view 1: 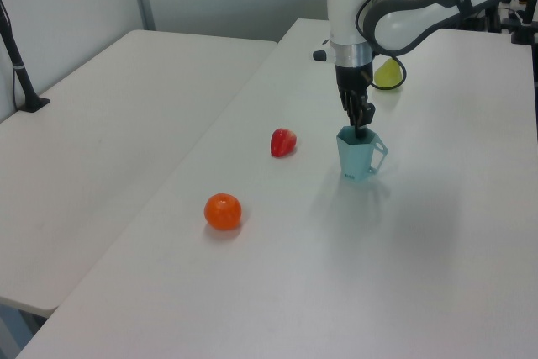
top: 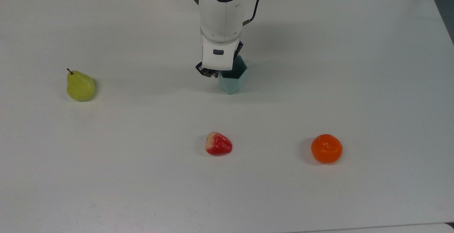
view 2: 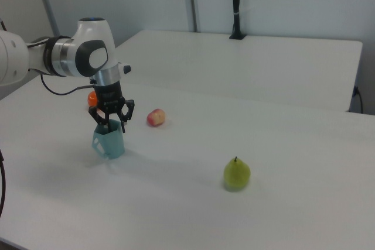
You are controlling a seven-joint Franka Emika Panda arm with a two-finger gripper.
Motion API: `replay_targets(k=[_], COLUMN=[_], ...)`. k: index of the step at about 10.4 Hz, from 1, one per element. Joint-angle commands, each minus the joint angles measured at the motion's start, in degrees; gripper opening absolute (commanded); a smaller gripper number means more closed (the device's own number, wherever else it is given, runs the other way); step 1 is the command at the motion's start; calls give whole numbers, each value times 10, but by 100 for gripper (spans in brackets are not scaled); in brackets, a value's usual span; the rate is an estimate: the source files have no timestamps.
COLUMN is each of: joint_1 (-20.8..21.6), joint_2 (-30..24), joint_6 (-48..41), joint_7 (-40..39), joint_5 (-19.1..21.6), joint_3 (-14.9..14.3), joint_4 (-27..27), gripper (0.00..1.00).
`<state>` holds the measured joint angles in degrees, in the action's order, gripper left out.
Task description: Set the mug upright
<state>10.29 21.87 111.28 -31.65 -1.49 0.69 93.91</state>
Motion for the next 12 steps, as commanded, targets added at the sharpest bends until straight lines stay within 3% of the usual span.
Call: replay_targets(k=[1,3,6,9,12], joint_1=[-1,-2,-43,-70,-78], joint_2=[-21,-53,-142,-193,-204], joint_6=[-4,-45,-110,-157,-172], joint_7=[89,183,294,317,317], joint_5=[27,19,18,17,16], joint_3=[-5,-6,-8,-8,-8], joint_4=[3,-13,-13,-13,-13], gripper=[100,100,100,100,100])
